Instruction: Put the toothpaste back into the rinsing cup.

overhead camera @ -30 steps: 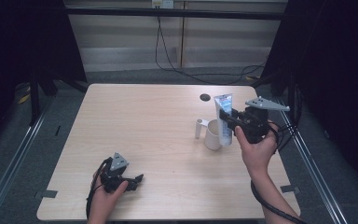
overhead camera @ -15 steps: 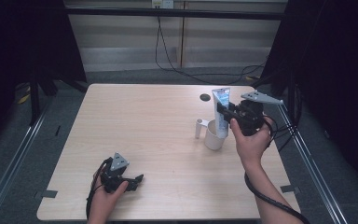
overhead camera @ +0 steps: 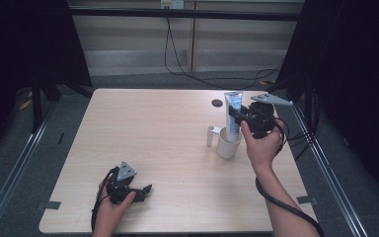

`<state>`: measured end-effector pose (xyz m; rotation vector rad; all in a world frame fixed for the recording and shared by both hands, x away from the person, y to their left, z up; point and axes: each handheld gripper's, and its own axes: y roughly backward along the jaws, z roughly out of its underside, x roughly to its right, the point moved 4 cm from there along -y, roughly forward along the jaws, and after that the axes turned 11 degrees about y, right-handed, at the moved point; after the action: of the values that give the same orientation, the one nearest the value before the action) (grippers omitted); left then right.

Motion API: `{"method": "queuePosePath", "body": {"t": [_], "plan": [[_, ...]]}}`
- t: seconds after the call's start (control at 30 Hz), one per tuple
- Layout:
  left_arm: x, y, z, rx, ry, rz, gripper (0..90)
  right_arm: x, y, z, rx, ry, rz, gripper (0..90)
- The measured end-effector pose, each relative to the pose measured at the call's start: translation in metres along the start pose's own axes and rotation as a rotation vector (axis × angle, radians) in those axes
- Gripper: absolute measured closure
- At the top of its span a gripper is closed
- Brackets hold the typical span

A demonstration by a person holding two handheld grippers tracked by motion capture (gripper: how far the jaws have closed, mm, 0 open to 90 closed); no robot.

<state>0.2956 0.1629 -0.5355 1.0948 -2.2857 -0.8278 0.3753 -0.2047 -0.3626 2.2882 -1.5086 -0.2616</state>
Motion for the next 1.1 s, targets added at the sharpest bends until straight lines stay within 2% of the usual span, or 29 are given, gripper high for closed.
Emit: {"method": "queuePosePath", "body": {"t": [0.07, 0.17, 0.27, 0.77, 0.83, 1.1], "plan": [[0.0, 0.0, 0.0, 0.001, 0.0, 0.001, 15.8, 0.002, -0.002, 0.001, 0.006, -0.019, -0.005, 66.2], [0.0, 0.0, 0.0, 0.001, 0.0, 0.0, 15.8, 0.003, -0.004, 0.001, 0.006, -0.009, 0.009, 66.3], [0.0, 0.0, 0.0, 0.001, 0.0, 0.0, 15.8, 0.006, -0.006, 0.001, 0.009, -0.02, 0.006, 66.2], [0.0, 0.0, 0.0, 0.001, 0.0, 0.0, 15.8, 0.009, -0.015, 0.011, -0.014, -0.029, 0.025, 66.1], [0.0, 0.0, 0.0, 0.001, 0.0, 0.0, 15.8, 0.009, -0.016, 0.012, -0.023, -0.017, 0.029, 66.0], [0.0, 0.0, 0.0, 0.001, 0.0, 0.0, 15.8, 0.012, -0.022, 0.022, -0.044, -0.034, 0.031, 65.8]]}}
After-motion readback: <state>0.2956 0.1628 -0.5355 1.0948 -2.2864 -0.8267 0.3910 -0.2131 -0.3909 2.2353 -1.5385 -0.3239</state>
